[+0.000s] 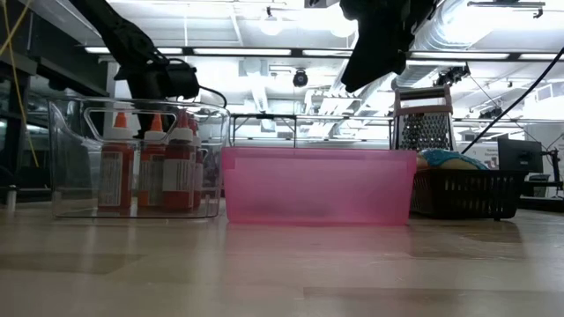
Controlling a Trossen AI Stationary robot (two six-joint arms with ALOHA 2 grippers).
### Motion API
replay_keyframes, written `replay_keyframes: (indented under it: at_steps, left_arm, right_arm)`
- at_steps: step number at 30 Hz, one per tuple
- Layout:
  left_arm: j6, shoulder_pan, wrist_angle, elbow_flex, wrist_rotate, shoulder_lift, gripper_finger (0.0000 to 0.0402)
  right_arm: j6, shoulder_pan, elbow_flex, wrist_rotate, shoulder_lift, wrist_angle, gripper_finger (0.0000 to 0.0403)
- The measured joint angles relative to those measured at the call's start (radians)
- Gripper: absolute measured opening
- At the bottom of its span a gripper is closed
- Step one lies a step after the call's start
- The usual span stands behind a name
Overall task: Pick & Place Food Item
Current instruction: Put the violet donut into the black bin
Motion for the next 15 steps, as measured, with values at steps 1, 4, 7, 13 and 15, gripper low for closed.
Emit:
replay_keyframes:
  at_steps: [1,4,7,13,15]
  left_arm:
    - [0.0,0.0,-0.002,0.0,0.0,0.0,0.0162]
    - [-0.012,0.0,-0.013,0.0,0.0,0.0,0.0189]
    - [-0.042,0.0,-0.03,0.0,0.0,0.0,0.0206]
    - [-0.061,0.0,-0.041,0.0,0.0,0.038,0.0212]
    - [-0.057,0.0,-0.041,0.0,-0.001,0.061,0.0212]
  right_arm:
    - [0.0,0.0,0.0,0.0,0.0,0.0,0.0133]
    - [-0.001,0.0,0.0,-0.001,0.0,0.0,0.0133]
    - [-0.005,0.0,0.0,-0.001,0.0,0.0,0.0133]
    - [-0.006,0.0,0.0,-0.002,0.0,0.0,0.0133]
    - [-0.006,0.0,0.0,-0.002,0.0,0.0,0.0133]
